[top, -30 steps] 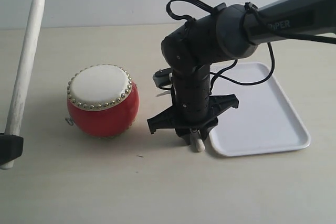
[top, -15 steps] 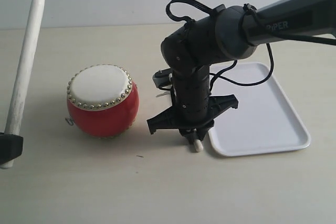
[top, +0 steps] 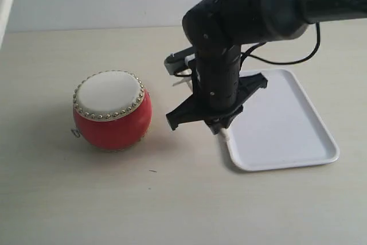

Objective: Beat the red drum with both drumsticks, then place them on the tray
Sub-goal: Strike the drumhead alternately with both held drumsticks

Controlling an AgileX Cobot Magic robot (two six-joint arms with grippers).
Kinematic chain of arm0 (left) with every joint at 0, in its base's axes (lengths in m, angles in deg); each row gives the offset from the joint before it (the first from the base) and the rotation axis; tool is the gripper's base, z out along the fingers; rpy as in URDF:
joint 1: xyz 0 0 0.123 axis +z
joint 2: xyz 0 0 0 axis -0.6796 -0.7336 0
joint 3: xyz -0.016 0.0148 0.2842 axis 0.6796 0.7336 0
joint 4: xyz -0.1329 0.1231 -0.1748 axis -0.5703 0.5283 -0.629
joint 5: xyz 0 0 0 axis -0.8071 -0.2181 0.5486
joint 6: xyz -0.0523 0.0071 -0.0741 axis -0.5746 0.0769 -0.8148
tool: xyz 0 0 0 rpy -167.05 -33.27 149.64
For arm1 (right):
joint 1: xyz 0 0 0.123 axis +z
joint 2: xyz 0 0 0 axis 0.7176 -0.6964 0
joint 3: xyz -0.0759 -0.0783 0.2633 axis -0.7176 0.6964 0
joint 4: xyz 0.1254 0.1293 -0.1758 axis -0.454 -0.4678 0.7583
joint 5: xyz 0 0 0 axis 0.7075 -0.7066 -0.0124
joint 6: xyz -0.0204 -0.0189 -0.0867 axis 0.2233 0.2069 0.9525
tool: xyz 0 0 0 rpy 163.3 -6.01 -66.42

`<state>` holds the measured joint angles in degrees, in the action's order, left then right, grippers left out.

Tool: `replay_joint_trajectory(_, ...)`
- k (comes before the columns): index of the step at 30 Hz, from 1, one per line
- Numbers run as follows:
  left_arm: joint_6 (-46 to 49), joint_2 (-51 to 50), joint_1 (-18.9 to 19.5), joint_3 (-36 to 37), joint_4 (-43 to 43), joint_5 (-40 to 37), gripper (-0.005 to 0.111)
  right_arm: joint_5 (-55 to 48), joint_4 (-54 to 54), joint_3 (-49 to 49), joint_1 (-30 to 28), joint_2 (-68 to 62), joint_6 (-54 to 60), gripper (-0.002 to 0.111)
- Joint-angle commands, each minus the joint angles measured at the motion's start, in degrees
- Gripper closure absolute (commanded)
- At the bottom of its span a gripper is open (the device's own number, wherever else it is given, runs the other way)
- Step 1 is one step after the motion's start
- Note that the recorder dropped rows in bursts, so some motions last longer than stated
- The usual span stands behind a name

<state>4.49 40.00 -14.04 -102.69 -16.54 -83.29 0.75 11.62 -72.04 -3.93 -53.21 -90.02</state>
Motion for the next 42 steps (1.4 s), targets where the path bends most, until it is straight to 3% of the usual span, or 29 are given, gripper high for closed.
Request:
replay_joint_trajectory(1,4.03,0.31,-0.29,-3.36,1.3,-6.61,0.107,-3.83,1.9,-0.19,-0.11,7.48,7.46,0.108)
replay_joint_trajectory(6,10.05,-2.56,-0.29,-5.77,-2.29,-14.94,0.107,-7.78,-1.39,-0.11,-0.11,14.73,14.78,0.108)
replay_joint_trajectory(10,17.34,-7.2,-0.29,-6.3,-9.13,-14.94,0.107,-7.66,-2.01,-0.11,0.02,20.77,15.16,0.108)
replay_joint_trajectory(15,21.23,-12.46,-0.18,-6.3,-11.54,-14.94,0.107,-9.98,-4.63,0.4,0.02,26.33,17.97,0.108)
replay_joint_trajectory(19,24.36,-14.92,0.61,-6.16,-16.22,-9.51,0.107,-10.88,-4.56,3.36,0.02,29.95,18.52,0.108)
replay_joint_trajectory(23,31.41,-15.18,8.92,-2.23,-23.95,-4.82,0.107,-10.1,-4.56,8.62,0.02,33.68,18.52,0.108)
replay_joint_trajectory(27,39.29,-15.18,21.38,0.44,-26.69,-4.23,0.107,-9.59,-6.26,9.66,0.02,33.56,21.52,0.108)
replay_joint_trajectory(29,45.66,-16.09,29.78,0.44,-31.09,-3.79,0.107,-6.9,-10.84,9.66,0.02,30.81,25.94,0.108)
replay_joint_trajectory(31,52.02,-18.59,34.82,0.44,-36.04,-3.69,0.107,-7.18,-14.69,8.8,0.02,26.63,27.95,0.108)
replay_joint_trajectory(33,57.78,-21.74,37.62,0.44,-41.6,-3.75,0.107,-10.1,-15.43,6.3,0.02,20.93,28.65,0.108)
replay_joint_trajectory(42,57.86,-23.55,37.67,0.44,-40.79,1.39,0.107,-12.33,-21.22,-1.1,0.02,11.51,31.34,0.108)
